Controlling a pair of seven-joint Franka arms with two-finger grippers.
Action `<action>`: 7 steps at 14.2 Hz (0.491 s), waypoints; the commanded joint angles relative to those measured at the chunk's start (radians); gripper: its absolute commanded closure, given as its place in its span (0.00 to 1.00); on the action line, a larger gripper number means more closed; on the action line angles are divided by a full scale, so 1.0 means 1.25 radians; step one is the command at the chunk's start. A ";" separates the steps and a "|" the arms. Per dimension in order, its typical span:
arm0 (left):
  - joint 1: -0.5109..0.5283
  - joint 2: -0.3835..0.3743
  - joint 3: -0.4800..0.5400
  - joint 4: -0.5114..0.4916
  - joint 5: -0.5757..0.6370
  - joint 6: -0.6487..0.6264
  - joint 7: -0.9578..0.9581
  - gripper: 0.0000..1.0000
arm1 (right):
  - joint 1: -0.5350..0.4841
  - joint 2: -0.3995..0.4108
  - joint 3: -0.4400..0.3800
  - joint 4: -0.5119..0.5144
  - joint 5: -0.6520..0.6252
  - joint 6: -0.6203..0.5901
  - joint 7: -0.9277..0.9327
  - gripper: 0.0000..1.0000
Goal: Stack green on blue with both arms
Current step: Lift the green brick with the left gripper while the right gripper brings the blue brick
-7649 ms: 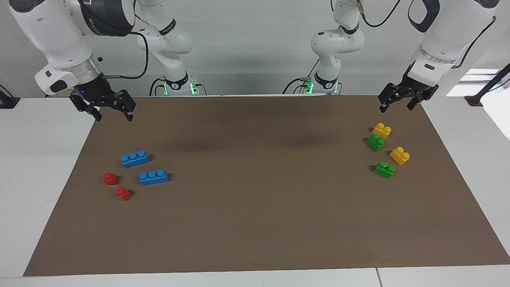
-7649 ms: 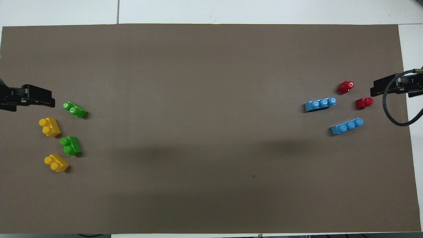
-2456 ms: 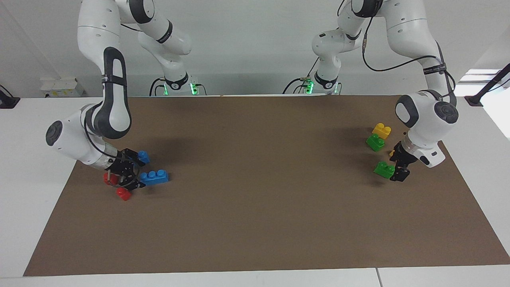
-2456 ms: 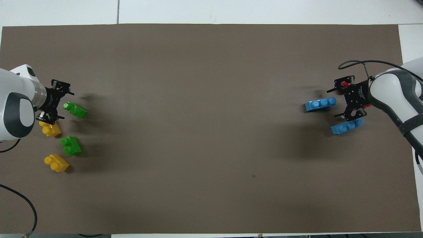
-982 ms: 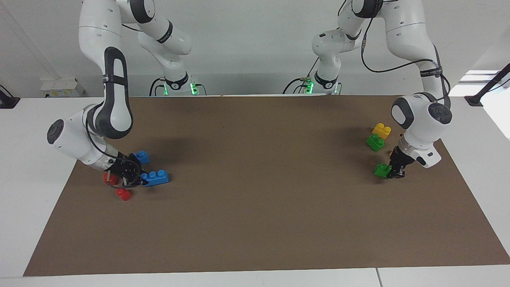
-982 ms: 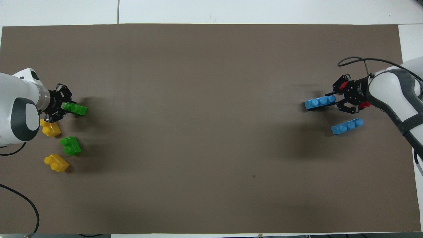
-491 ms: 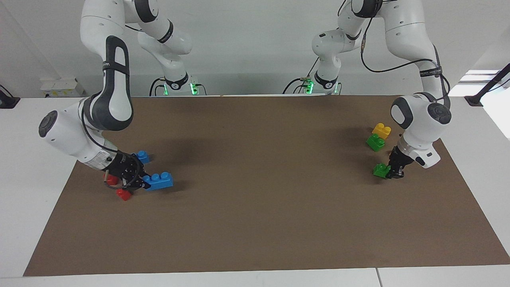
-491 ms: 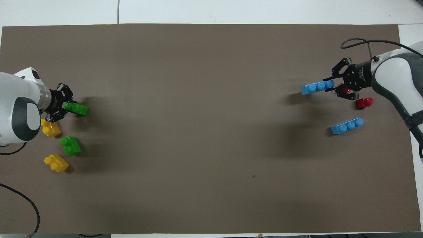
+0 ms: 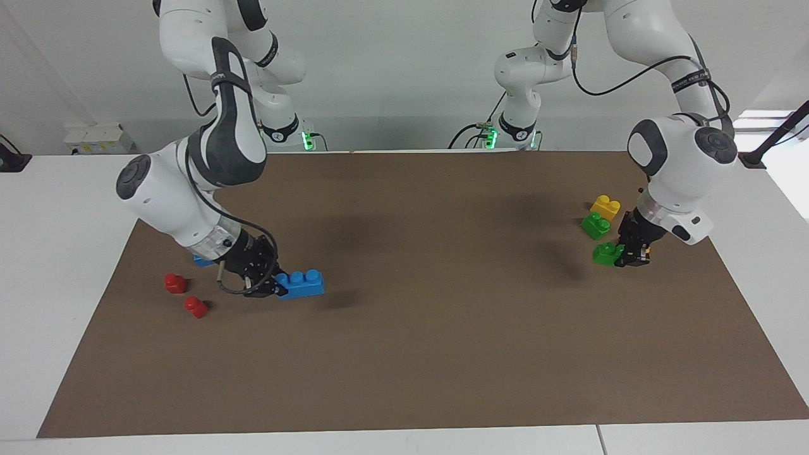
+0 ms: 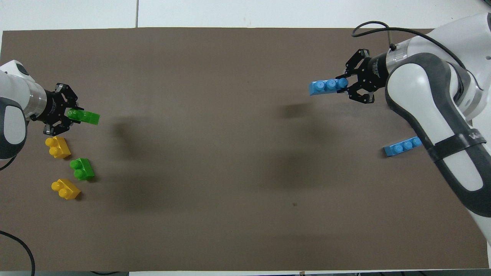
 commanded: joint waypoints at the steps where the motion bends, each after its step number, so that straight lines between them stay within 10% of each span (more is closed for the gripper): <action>1: -0.050 -0.034 0.003 0.000 -0.011 -0.057 -0.106 1.00 | 0.066 -0.014 -0.003 -0.008 0.014 0.035 0.111 1.00; 7: -0.212 -0.049 0.004 -0.003 -0.011 -0.062 -0.440 1.00 | 0.212 -0.038 0.002 -0.084 0.018 0.145 0.270 1.00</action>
